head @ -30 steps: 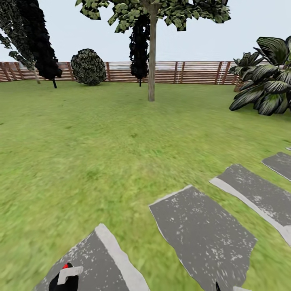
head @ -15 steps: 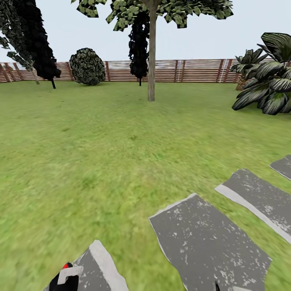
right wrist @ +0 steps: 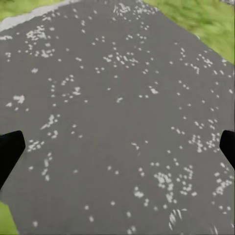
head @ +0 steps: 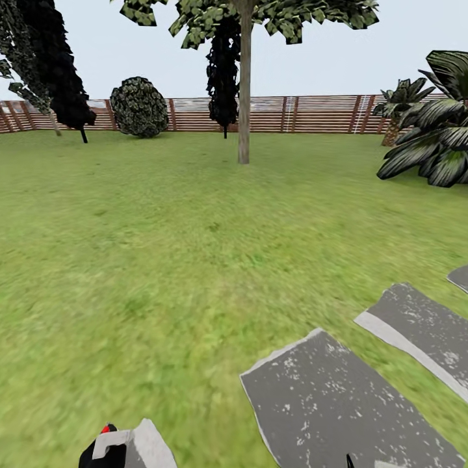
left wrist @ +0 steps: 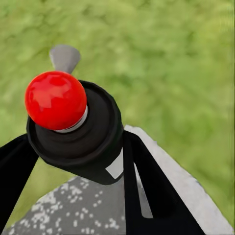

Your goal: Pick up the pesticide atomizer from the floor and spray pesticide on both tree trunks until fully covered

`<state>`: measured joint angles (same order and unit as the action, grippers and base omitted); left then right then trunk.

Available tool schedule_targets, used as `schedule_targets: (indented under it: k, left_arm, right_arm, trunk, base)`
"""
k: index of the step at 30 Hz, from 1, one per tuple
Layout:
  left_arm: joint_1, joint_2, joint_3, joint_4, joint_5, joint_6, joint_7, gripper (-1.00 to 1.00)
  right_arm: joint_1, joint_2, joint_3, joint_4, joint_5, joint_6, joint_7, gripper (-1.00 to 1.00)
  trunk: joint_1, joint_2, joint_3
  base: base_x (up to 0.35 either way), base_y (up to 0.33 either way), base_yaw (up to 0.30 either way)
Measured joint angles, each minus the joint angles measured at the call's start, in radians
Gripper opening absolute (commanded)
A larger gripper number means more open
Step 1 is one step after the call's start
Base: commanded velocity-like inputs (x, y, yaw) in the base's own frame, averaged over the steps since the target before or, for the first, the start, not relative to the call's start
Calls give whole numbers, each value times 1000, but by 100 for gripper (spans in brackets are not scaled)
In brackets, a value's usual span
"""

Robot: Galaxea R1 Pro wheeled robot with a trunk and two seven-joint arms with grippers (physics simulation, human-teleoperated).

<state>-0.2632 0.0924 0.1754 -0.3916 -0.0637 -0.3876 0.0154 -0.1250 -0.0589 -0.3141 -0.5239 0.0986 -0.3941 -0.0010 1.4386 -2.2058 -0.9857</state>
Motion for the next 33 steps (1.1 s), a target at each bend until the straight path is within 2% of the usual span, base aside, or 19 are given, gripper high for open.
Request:
schedule_targets:
  k: [33]
  left_arm:
    - [0, 0, 0, 0, 0, -2, 0, -100]
  right_arm:
    - [0, 0, 0, 0, 0, 0, 0, 100]
  trunk:
    - [0, 0, 0]
  base:
    - [337, 0, 0]
